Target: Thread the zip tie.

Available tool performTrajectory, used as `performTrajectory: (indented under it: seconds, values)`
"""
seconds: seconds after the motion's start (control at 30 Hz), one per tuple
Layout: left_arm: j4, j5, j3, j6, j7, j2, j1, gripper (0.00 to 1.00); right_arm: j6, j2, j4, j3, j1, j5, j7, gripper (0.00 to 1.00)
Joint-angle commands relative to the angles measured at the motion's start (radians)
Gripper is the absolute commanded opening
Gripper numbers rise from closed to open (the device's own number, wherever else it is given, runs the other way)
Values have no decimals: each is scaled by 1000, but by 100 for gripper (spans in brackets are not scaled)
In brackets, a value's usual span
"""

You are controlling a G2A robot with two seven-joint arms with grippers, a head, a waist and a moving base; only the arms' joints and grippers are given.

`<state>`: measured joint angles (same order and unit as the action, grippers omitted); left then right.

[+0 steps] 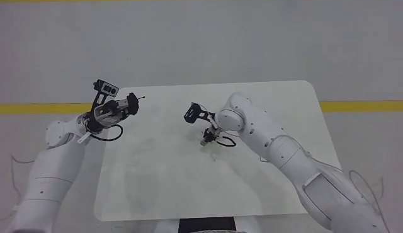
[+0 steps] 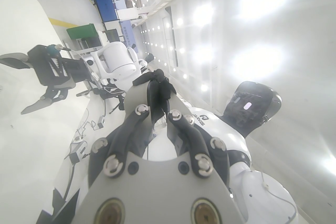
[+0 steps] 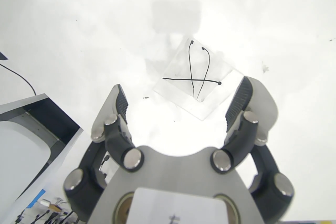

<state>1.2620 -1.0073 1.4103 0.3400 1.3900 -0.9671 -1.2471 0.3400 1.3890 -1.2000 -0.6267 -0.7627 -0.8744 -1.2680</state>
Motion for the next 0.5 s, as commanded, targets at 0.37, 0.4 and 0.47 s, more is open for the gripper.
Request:
performTrajectory:
  seconds: [0.37, 0.4, 0.47]
  values:
    - [0, 0, 0, 0, 0, 0, 0, 0, 0, -4, -5, 7, -3, -19, 3, 17]
    - [0, 0, 0, 0, 0, 0, 0, 0, 0, -3, -2, 8, -2, -22, 3, 19]
    - [0, 0, 0, 0, 0, 0, 0, 0, -2, -2, 2, 11, -1, -27, 4, 18]
